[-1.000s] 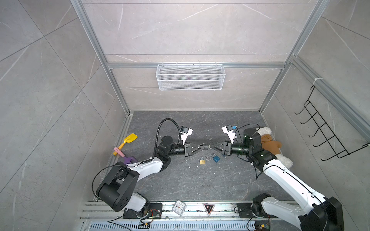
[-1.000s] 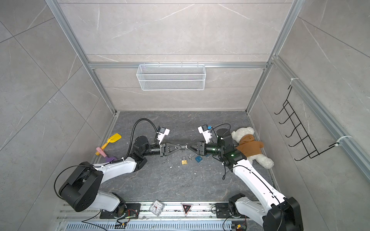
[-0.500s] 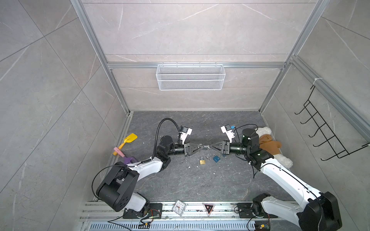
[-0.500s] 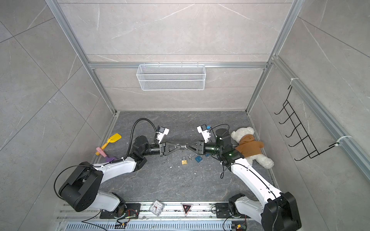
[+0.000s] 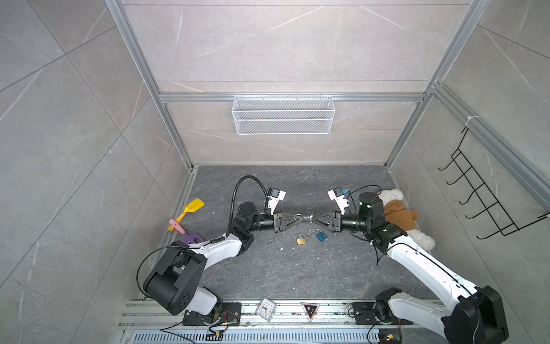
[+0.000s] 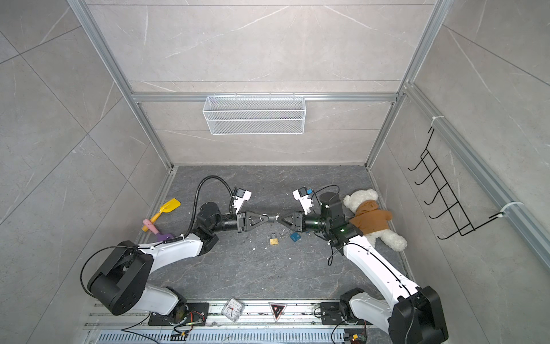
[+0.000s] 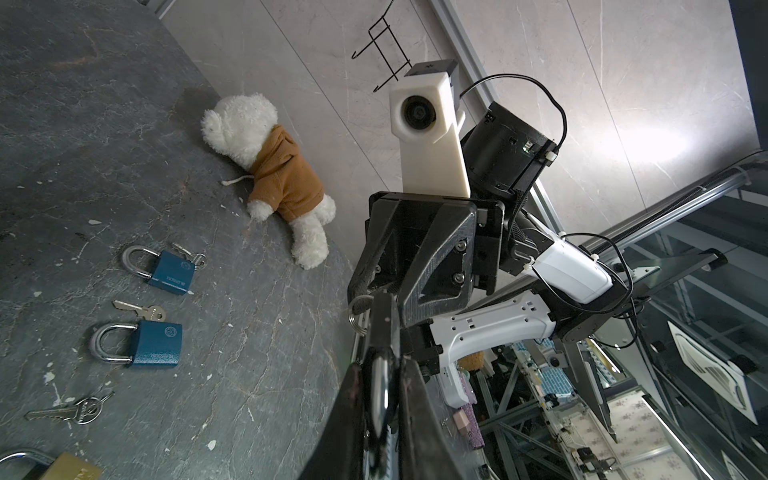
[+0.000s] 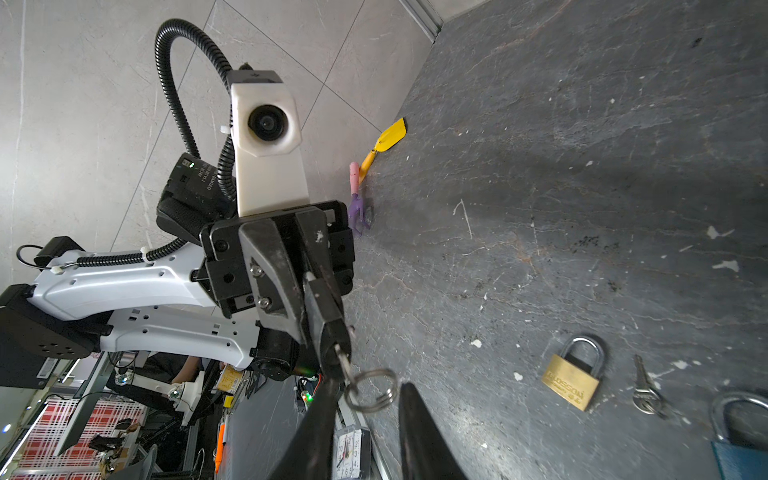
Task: Lock with the key
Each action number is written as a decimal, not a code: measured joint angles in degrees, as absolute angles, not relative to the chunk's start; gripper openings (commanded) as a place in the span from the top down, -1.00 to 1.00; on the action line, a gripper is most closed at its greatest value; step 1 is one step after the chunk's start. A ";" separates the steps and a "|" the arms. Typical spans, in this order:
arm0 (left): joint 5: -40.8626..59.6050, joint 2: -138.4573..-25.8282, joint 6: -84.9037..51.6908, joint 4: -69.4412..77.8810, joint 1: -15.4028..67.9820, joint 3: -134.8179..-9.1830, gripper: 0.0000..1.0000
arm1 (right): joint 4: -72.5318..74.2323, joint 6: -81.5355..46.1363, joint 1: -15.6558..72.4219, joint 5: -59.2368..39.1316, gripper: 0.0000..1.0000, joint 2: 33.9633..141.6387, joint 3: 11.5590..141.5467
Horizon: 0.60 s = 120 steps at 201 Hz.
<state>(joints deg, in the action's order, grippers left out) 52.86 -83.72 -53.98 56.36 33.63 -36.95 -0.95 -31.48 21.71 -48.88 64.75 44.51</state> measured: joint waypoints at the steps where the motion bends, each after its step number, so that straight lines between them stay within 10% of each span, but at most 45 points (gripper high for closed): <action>1: 52.88 -83.72 -53.98 56.38 33.63 -36.95 1.00 | -0.93 -31.48 21.71 -48.88 0.42 64.75 44.51; 120: 52.88 -85.76 -55.99 59.90 34.04 -36.95 1.00 | 2.72 -33.28 21.78 -50.39 0.61 65.08 44.49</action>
